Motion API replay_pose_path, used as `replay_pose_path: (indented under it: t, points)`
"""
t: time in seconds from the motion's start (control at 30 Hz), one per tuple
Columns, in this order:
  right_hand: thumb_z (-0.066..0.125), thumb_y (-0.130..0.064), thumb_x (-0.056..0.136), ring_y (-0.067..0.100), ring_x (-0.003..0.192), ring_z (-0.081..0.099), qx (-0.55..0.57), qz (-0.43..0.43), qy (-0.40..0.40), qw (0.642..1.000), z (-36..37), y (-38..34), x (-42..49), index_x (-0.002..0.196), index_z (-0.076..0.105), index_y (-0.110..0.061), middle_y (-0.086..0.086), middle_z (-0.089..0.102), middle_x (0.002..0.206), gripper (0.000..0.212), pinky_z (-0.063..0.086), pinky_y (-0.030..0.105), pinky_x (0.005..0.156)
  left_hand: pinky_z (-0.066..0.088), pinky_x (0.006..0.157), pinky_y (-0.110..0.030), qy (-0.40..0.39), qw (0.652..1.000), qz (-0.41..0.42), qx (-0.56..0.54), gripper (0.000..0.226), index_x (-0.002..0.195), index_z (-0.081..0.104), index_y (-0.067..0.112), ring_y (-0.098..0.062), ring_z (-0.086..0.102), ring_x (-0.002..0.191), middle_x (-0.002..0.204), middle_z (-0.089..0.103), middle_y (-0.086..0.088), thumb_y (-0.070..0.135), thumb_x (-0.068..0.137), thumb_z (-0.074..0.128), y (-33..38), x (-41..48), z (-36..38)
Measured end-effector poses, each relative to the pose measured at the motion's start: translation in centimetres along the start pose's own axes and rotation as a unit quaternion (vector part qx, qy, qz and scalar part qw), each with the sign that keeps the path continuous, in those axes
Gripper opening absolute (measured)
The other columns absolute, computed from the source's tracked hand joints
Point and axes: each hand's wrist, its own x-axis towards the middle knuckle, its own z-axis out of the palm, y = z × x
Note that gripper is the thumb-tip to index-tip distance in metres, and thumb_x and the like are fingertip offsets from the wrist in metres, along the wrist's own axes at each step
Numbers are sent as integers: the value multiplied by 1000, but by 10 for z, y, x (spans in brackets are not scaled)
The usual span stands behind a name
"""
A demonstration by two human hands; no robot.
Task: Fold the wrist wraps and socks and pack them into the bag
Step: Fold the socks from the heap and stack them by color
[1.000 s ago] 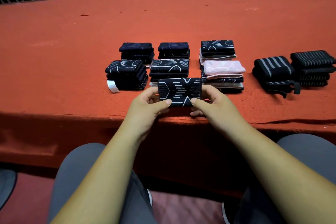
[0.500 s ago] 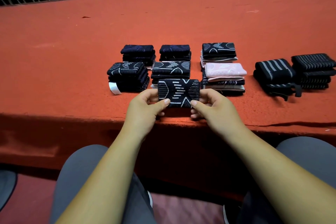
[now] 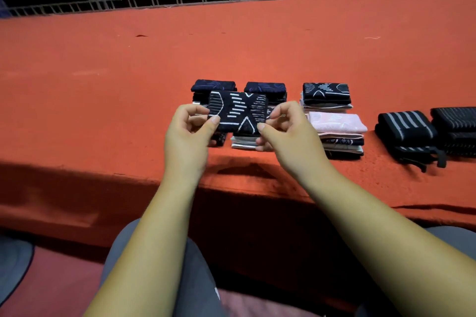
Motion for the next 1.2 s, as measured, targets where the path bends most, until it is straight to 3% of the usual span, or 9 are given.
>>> replay_pose_path:
  t: [0.13, 0.2, 0.3, 0.43, 0.53, 0.67, 0.8, 1.0, 1.2]
  points:
    - [65, -13, 100, 9, 61, 68, -93, -8, -42, 995, 27, -23, 33, 100, 68, -27, -5, 70, 86, 15, 52, 24, 54, 58, 61, -32, 30, 999, -1, 41, 10, 104, 76, 28, -16, 71, 80, 102, 78, -4, 20, 100, 71, 7, 36, -17]
    - [61, -13, 100, 6, 53, 63, -121, 0, -52, 991, 43, -30, 48, 102, 72, -29, -6, 70, 82, 19, 42, 15, 47, 64, 73, -42, 34, 997, -15, 62, 12, 104, 78, 28, -18, 75, 81, 99, 80, 1, 21, 100, 69, 3, 56, -26]
    - [55, -10, 99, 2, 43, 58, -164, 24, -75, 983, 65, -34, 64, 110, 73, -28, -5, 69, 79, 27, 38, 14, 42, 65, 85, -47, 37, 994, -34, 97, 15, 101, 80, 30, -17, 78, 90, 97, 80, 6, 22, 96, 68, -5, 84, -35]
    - [46, -9, 97, 2, 39, 59, -207, 55, -106, 971, 86, -33, 73, 120, 69, -30, -4, 69, 77, 39, 47, 22, 47, 58, 97, -38, 36, 981, -39, 188, 23, 110, 79, 29, -11, 72, 99, 106, 76, 9, 17, 96, 65, -14, 106, -40]
    - [43, -8, 97, 11, 63, 73, -237, 46, -127, 962, 96, -26, 75, 128, 69, -30, 1, 74, 84, 46, 52, 21, 53, 53, 99, -31, 17, 969, -35, 243, 25, 117, 78, 23, -15, 69, 109, 114, 76, 5, 14, 98, 64, -25, 116, -44]
    - [45, -9, 95, 27, 111, 72, -308, 27, -149, 939, 100, -15, 76, 137, 70, -26, 9, 77, 119, 52, 55, 33, 93, 49, 104, -31, -25, 950, -45, 307, 27, 121, 78, 18, -19, 68, 118, 124, 76, 0, 13, 99, 62, -46, 117, -43]
    - [47, -7, 97, 29, 123, 62, -357, -19, -164, 919, 101, -6, 73, 142, 68, -22, 9, 67, 132, 51, 49, 33, 102, 48, 103, -30, -30, 948, -57, 312, 28, 123, 77, 19, -20, 66, 120, 127, 75, -1, 15, 101, 61, -57, 111, -44]
    - [49, -9, 99, 27, 122, 58, -371, -73, -181, 908, 91, 0, 68, 148, 62, -24, 8, 60, 124, 52, 43, 33, 106, 47, 98, -25, -16, 956, -75, 285, 26, 119, 78, 25, -13, 67, 114, 122, 76, 6, 16, 100, 63, -50, 102, -46]
    - [51, -16, 102, 20, 124, 58, -388, -106, -192, 895, 66, -12, 67, 142, 64, -22, 1, 60, 131, 43, 44, 35, 108, 56, 92, -35, 27, 951, -75, 299, 34, 108, 80, 34, -24, 69, 103, 109, 75, 2, 18, 86, 59, -30, 97, -42]
